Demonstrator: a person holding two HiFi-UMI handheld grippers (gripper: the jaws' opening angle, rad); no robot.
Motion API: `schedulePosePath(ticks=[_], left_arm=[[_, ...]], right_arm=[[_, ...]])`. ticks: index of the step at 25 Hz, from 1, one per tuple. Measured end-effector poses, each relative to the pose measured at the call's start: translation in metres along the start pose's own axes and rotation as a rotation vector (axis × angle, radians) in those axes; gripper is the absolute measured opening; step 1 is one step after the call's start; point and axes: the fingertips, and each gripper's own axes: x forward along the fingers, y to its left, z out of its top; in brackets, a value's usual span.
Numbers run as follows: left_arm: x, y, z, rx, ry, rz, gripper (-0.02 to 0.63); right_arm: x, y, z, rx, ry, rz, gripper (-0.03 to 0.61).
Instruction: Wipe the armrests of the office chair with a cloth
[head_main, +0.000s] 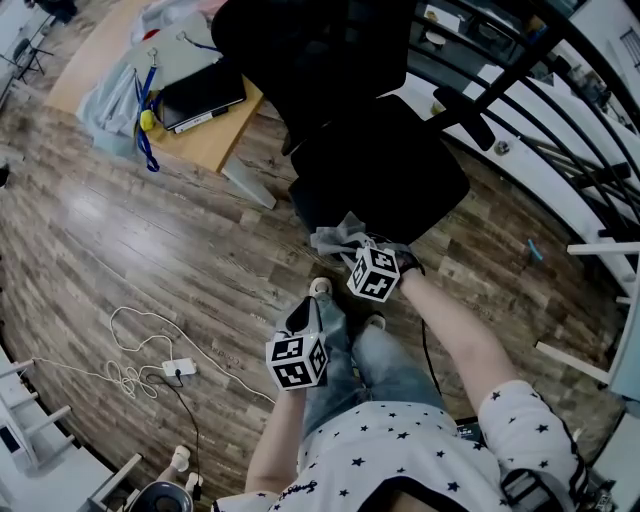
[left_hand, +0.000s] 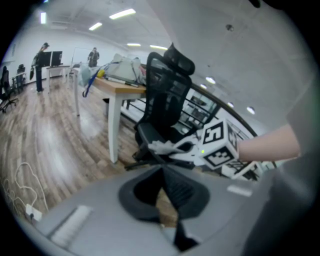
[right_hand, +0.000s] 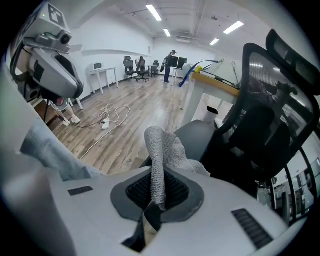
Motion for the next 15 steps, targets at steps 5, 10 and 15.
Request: schedulePosePath(ticks=[5,10,15], left_arm=[[-0.005,0.000,-0.005,-0.004,-0.008,0.014,0.006],[-0.008,-0.004,-0.011,-0.008,-0.009,0.020,0.008],[-0.007,-0.010,-0.014,-0.008,-0.008,0.016,0.008]], right_arm=[[-0.004,0.006,-0.005,-0.008,0.005,0.008,0.025],[-0.008,0.008,-0.009,0.019,-0.002,0.006,0.025],[-0.011,0.011,-0.014,0.022,0.000,0.017,0.025]])
